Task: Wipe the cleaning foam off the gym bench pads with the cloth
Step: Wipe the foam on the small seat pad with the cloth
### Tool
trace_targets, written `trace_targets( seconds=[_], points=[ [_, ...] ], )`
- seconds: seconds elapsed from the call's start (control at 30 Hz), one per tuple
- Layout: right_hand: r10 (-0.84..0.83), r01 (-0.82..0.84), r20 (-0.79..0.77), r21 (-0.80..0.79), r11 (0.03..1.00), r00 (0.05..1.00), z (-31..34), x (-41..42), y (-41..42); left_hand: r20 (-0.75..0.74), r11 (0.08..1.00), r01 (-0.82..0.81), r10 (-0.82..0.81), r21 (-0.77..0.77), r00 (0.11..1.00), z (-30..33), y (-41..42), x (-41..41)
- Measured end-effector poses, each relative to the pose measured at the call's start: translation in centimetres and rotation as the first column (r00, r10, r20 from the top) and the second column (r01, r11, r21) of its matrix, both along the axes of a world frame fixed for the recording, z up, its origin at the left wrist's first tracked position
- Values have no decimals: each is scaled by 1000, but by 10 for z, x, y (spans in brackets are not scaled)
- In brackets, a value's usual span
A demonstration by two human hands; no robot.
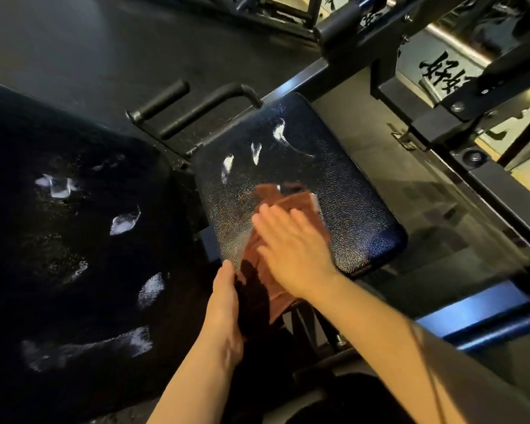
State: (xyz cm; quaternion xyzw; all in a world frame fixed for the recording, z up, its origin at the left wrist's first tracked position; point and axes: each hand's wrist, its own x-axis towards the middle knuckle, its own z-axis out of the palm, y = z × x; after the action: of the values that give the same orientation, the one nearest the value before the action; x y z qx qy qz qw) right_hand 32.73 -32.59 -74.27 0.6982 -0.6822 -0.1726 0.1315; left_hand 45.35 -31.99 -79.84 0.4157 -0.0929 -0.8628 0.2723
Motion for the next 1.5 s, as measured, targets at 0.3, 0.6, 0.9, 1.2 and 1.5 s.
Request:
trace_targets(
  seconds=[0.3, 0.6, 0.9, 1.2, 1.5],
  points=[
    [-436, 435, 22, -130, 891, 900, 71, -84, -2, 17, 991, -131, 131, -6, 991, -26, 2, -28],
    [-389, 379, 11, -254, 890, 921, 12, -15, -31, -254, 981, -196, 192, 11, 948, -50, 5, -37],
    [-158, 161, 206, 1, 987, 966, -12, 23, -2, -195, 965, -229, 250, 126, 948, -39, 1, -20],
    [-466, 462, 39, -224, 858, 884, 63, -69, 39, -244, 955, -228, 271, 190, 931, -61, -4, -43],
    [-266, 257, 3, -257, 931, 964, 31, -33, 68, -278, 959, -203, 253, 196, 927, -64, -2, -42]
  ],
)
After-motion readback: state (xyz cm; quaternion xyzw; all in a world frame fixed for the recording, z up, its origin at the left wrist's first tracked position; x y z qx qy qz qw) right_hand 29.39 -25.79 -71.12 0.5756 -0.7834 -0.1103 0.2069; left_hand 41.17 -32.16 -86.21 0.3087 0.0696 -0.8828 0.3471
